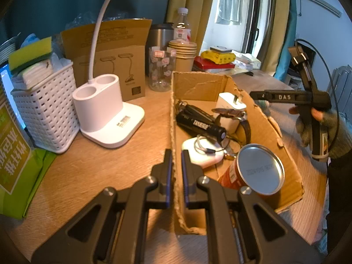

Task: Organize rigid objects
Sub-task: 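Move the right gripper to the white medicine bottle and grasp it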

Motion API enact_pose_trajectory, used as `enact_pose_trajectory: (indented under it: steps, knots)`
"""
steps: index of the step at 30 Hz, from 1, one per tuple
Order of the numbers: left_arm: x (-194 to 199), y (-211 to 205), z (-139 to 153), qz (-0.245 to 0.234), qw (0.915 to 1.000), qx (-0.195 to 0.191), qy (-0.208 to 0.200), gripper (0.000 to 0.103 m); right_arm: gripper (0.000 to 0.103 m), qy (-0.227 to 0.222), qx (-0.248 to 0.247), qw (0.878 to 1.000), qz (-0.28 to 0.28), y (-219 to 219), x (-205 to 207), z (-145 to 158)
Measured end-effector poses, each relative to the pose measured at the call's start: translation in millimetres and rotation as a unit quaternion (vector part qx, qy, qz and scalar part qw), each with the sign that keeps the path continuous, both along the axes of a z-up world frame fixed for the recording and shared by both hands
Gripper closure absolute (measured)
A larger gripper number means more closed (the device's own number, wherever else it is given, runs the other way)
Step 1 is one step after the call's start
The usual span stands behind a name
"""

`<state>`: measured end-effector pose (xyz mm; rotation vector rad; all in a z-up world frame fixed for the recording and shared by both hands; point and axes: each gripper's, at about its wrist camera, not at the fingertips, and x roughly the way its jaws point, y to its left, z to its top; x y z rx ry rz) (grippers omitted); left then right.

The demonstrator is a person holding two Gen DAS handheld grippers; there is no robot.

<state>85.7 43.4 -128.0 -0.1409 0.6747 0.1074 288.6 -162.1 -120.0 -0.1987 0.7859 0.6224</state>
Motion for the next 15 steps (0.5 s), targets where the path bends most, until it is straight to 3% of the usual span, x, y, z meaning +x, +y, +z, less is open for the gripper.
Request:
enact_pose_trajectory:
  steps: [8, 15]
  knots:
    - [0.0, 0.1, 0.1, 0.000, 1.0000, 0.000, 0.000, 0.094, 0.032, 0.007, -0.024, 0.999, 0.037, 9.5, -42.0, -5.0]
    - [0.1, 0.2, 0.1, 0.000, 1.0000, 0.000, 0.000, 0.094, 0.032, -0.065, -0.091, 0.992, 0.050, 24.8, -63.9, 1.4]
